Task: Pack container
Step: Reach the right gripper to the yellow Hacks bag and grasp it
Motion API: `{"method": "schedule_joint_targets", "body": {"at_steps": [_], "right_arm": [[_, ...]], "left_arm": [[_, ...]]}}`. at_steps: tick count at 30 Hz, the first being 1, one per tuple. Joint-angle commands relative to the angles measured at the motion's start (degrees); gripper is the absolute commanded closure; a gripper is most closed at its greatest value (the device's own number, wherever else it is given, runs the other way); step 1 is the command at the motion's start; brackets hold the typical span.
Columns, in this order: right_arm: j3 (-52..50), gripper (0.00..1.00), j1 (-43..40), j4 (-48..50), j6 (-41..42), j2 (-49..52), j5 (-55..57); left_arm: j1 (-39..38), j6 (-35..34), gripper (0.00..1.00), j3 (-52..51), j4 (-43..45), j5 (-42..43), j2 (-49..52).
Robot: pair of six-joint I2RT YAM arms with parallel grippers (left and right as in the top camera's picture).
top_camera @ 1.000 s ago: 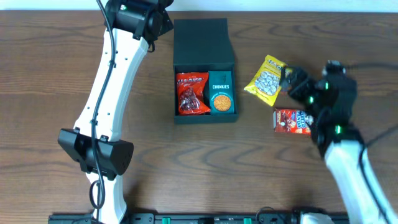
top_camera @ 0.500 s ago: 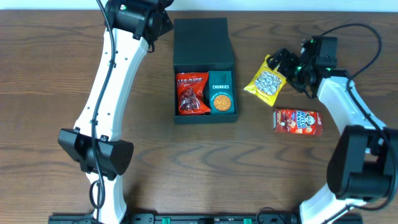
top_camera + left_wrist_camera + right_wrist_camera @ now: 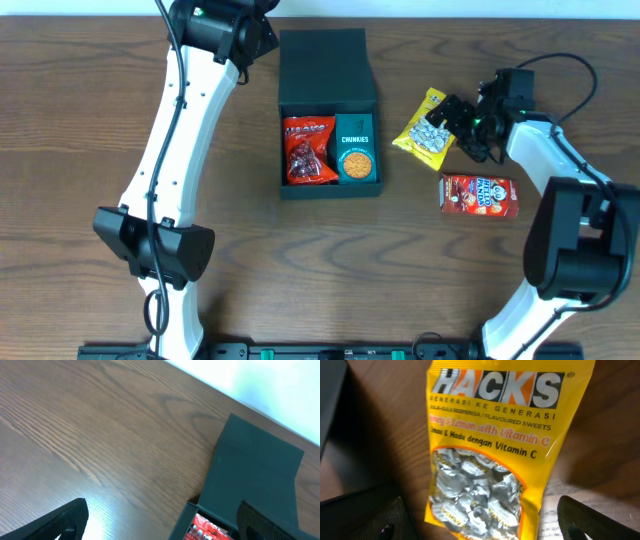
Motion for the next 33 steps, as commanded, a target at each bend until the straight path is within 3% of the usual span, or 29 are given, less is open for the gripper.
{"method": "schedule_joint_targets", "body": {"at_steps": [1, 6, 14, 19, 25, 29, 33], "right_arm": [[1.09, 0.06, -0.42, 0.46, -1.66, 1.88, -0.33], [1.09, 0.16, -0.42, 1.66, -2.23, 2.78, -0.28], [1.09, 0.54, -0.42, 1.86, -2.27, 3.50, -0.13], [1.09, 0.72, -0.42, 2.36, -2.75, 3.50, -0.09], [1.09, 0.80, -0.42, 2.43, -3.32, 3.50, 0.76], [1.07, 0.71, -0.42, 2.43, -3.74, 3.52, 1.22], [1.07, 0.69, -0.42, 2.43, -3.72, 3.56, 1.86]], "left_arm": [[0.37, 0.37, 0.04, 1.14, -0.20, 0.00, -0.96], [0.37, 0.37, 0.04, 1.14, -0.22, 0.00, -0.96], [0.37, 0.37, 0.05, 1.14, -0.44, 0.00, -0.96], [0.37, 0.37, 0.05, 1.14, -0.61, 0.00, -0.96], [0.37, 0.37, 0.05, 1.14, -0.61, 0.00, -0.96], [0.37, 0.37, 0.05, 1.14, -0.63, 0.00, -0.96], [0.37, 0.35, 0.05, 1.14, -0.63, 0.00, -0.96]]}}
